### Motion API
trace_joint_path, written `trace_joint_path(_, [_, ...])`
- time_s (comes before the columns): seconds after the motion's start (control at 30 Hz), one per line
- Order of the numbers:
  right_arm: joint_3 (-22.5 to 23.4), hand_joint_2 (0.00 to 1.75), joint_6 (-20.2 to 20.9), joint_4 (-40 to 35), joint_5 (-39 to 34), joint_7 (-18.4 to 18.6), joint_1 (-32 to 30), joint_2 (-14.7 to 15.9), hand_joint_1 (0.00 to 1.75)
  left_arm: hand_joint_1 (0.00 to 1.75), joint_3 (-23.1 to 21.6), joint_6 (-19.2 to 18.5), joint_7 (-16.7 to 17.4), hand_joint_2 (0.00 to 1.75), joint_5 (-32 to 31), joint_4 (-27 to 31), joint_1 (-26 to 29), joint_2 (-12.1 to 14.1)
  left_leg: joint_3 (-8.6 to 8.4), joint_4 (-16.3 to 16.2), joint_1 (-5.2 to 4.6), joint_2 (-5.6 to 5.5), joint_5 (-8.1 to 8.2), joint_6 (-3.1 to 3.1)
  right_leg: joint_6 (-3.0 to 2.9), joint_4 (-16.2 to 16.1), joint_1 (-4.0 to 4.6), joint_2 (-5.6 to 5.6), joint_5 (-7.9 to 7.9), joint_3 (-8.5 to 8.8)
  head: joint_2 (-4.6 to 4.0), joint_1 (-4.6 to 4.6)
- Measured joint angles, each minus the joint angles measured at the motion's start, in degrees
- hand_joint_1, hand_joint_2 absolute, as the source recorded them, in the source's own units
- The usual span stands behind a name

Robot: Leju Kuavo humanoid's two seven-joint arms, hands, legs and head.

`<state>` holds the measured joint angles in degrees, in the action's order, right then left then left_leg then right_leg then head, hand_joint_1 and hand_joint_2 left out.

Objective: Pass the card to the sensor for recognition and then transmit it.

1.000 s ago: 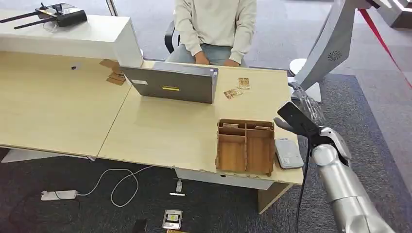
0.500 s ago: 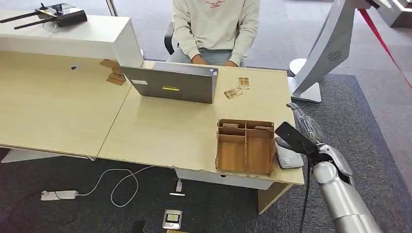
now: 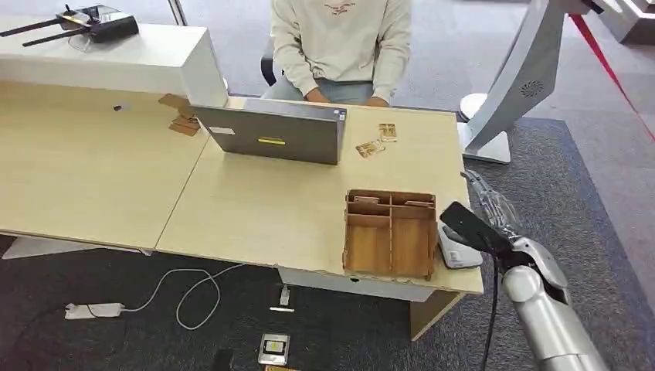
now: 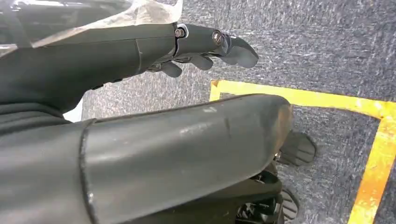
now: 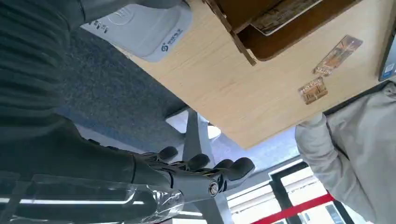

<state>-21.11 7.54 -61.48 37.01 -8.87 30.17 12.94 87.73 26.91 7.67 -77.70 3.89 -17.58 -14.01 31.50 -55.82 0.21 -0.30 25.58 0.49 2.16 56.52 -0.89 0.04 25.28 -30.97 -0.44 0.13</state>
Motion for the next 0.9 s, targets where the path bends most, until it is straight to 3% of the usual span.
trace_joint_path(0.2, [-0.3,1.75,-3.9,0.0,3.2,-0.6,0.4,-2.2,0.0,0.0,0.0,0.0,-0.2,0.0,-0.7,0.0,-0.2,0.0,0.0,0.0,0.0,0.0,0.0,0.0,0.0,0.0,0.01,0.0,0.0,0.0,0.0,0.0])
trace_joint_path(0.67, [-2.1,1.75,-5.8,2.6,6.0,-1.3,2.2,-9.0,0.0,0.0,0.0,0.2,-1.7,0.0,-2.4,0.0,-0.2,-0.1,0.01,0.0,0.02,-0.02,0.0,0.0,0.0,0.0,0.02,-0.01,0.02,0.0,0.0,0.0])
trace_joint_path(0.9, [-3.2,1.75,-5.4,4.0,5.6,-1.2,2.8,-10.1,0.0,0.0,0.0,0.6,-2.4,0.0,-3.0,0.0,-0.2,0.0,0.01,0.0,0.01,-0.02,0.0,0.0,0.0,0.0,0.01,-0.01,0.02,-0.01,0.0,0.02])
